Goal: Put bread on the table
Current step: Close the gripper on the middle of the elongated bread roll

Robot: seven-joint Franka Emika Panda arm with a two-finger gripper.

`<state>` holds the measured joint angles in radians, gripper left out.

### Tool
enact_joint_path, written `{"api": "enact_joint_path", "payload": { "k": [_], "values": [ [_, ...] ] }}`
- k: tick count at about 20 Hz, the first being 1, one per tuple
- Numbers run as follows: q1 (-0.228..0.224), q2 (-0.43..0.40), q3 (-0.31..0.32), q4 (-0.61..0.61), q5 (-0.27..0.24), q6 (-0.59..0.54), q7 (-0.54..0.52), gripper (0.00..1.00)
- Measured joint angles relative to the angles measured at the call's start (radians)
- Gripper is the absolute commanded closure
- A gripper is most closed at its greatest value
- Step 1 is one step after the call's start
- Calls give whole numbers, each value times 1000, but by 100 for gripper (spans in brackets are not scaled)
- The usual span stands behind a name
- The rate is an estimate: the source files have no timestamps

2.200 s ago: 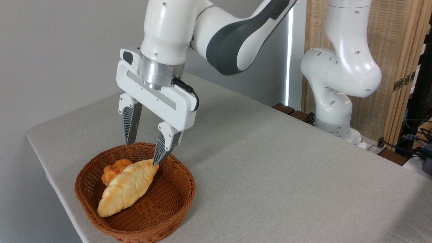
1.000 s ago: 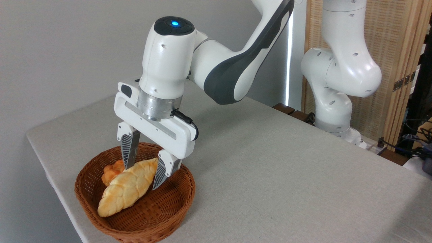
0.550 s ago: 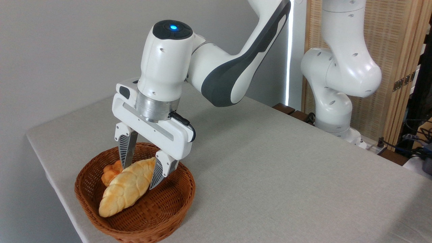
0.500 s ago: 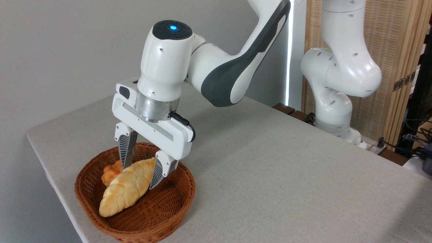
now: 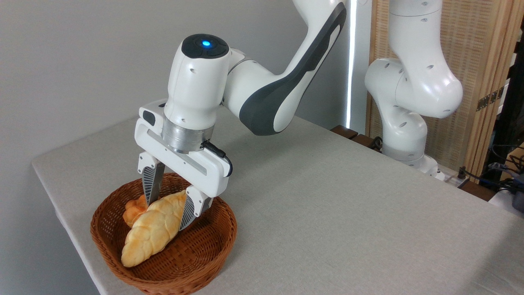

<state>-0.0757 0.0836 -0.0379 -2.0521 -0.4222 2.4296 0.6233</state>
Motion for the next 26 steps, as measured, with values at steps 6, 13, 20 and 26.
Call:
{"api": "enact_joint_path", "payload": {
  "k": [6, 13, 20, 26],
  "values": [
    [0, 3, -3, 0, -1, 1, 0, 0],
    [0, 8, -4, 0, -13, 4, 0, 24],
    [0, 8, -5, 0, -13, 4, 0, 53],
    [0, 8, -5, 0, -13, 4, 0, 58]
  ]
}}
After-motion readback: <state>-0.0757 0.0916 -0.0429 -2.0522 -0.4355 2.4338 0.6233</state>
